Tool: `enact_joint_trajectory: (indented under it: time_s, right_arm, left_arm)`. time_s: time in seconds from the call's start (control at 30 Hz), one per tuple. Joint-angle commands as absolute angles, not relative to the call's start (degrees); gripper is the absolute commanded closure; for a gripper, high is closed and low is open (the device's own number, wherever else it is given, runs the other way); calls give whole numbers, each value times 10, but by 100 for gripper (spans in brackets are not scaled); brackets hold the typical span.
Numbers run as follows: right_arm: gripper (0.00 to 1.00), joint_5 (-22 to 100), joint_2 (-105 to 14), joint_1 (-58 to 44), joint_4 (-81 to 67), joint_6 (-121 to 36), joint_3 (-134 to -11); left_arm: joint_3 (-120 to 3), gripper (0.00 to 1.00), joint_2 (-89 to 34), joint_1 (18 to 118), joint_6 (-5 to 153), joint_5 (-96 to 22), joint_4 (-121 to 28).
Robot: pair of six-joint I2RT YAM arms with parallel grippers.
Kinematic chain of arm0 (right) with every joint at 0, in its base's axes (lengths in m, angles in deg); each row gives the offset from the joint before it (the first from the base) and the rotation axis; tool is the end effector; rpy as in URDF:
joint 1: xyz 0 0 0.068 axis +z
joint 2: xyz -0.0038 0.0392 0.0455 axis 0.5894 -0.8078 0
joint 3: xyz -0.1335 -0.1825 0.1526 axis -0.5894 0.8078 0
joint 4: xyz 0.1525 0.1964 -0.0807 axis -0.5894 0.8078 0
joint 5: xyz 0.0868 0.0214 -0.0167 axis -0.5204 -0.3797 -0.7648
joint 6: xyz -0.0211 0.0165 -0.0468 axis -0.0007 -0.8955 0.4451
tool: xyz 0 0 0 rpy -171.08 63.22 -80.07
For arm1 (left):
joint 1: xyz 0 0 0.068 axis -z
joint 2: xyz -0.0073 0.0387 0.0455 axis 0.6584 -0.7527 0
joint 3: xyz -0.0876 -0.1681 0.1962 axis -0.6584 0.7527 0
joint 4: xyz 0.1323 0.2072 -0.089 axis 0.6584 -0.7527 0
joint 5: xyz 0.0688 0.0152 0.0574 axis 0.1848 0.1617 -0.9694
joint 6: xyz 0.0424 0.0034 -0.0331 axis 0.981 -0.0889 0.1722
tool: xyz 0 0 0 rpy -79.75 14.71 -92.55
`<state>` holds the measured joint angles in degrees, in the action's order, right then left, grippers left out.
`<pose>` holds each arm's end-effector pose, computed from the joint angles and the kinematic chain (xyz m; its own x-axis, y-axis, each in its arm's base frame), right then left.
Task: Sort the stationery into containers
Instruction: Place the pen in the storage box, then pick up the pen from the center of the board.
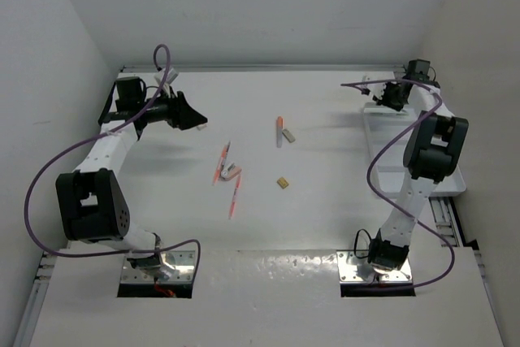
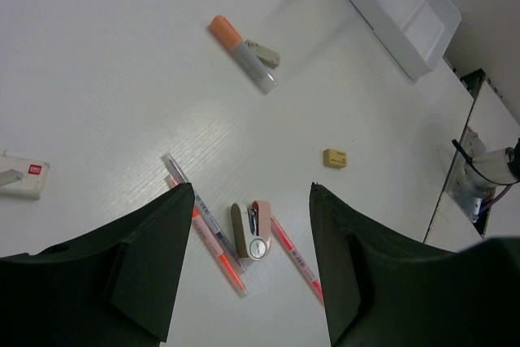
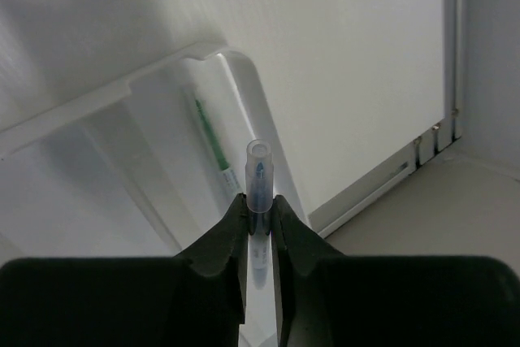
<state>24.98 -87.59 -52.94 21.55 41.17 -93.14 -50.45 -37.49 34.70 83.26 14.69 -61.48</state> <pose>0.4526 -0.1232 0.1890 -0.2525 -0.8719 -0.4196 -0.7572 0.4481 -0.4753 0.3264 0.0061 0.2912 -0.5830 -0.0839 -0.8081 0.6354 0.5728 -0.5179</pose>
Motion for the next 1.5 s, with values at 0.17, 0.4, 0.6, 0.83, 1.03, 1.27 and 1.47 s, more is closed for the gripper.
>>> enact_joint_trajectory:
  time_s: [0.17,0.4,0.6,0.83,1.03,1.27,1.47]
  right_arm:
    - [71,305,-917,-535,216,479,-962]
    - [52,292,-873,-535,238,422,-959]
    - [52,220,-764,-528,235,264,-908]
    - [47,82,-608,-513,220,-113,-810]
    - [45,29,-462,-476,158,-242,-645]
    - [45,10,-426,-460,168,-271,-621]
    - [45,9,-430,-460,185,-269,-622]
  left_arm:
    - [-536,35,-391,342,875,135,-651]
    - [-564,38,-378,384,957,12,-758]
    - [-527,42,-356,476,956,-157,-793]
    - [-493,54,-409,567,896,-329,-781]
    - [-499,68,-473,588,858,-412,-805]
    - [-500,72,-497,590,841,-413,-794]
    - [-515,69,-518,595,840,-393,-796]
